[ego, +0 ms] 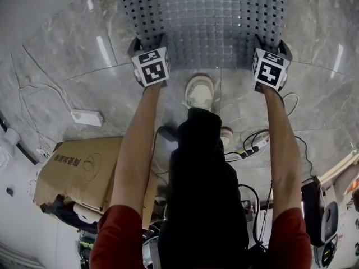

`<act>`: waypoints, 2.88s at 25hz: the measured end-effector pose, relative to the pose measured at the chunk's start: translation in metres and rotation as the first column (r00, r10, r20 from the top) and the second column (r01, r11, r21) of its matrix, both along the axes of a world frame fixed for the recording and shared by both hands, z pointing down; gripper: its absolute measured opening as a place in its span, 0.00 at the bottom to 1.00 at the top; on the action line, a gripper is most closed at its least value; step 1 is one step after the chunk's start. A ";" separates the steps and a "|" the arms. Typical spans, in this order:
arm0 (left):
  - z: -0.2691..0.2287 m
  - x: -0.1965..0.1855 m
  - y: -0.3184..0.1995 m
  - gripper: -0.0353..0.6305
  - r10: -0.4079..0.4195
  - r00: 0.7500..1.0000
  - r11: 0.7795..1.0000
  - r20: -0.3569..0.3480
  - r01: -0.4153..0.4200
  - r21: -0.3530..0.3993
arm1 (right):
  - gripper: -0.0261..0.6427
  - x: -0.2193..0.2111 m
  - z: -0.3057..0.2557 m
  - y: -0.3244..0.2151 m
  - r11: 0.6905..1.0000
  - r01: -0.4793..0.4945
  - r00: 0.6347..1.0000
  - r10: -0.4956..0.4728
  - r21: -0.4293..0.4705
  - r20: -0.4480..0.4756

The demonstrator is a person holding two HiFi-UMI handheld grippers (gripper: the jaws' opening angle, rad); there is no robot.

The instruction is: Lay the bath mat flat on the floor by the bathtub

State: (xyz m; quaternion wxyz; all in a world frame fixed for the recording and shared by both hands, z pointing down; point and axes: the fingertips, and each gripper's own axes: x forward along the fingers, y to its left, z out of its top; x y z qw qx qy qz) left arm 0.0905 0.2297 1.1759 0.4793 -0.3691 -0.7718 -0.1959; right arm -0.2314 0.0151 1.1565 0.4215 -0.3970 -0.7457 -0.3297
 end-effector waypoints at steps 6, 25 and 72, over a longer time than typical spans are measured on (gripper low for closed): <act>-0.006 0.002 0.000 0.59 0.041 0.999 0.999 -0.031 -0.041 -0.023 | 0.60 -0.005 -0.014 0.003 0.999 -0.008 1.000 0.008 -0.037 0.022; -0.146 0.013 -0.036 0.60 -0.066 0.997 0.998 0.047 0.066 0.007 | 0.61 0.038 -0.161 0.012 0.989 -0.035 0.999 0.028 -0.144 -0.046; -0.984 -0.081 -0.114 0.60 0.369 0.795 0.746 0.481 0.055 -0.663 | 0.61 0.117 -1.000 0.015 0.480 0.368 0.918 -0.052 -0.797 0.393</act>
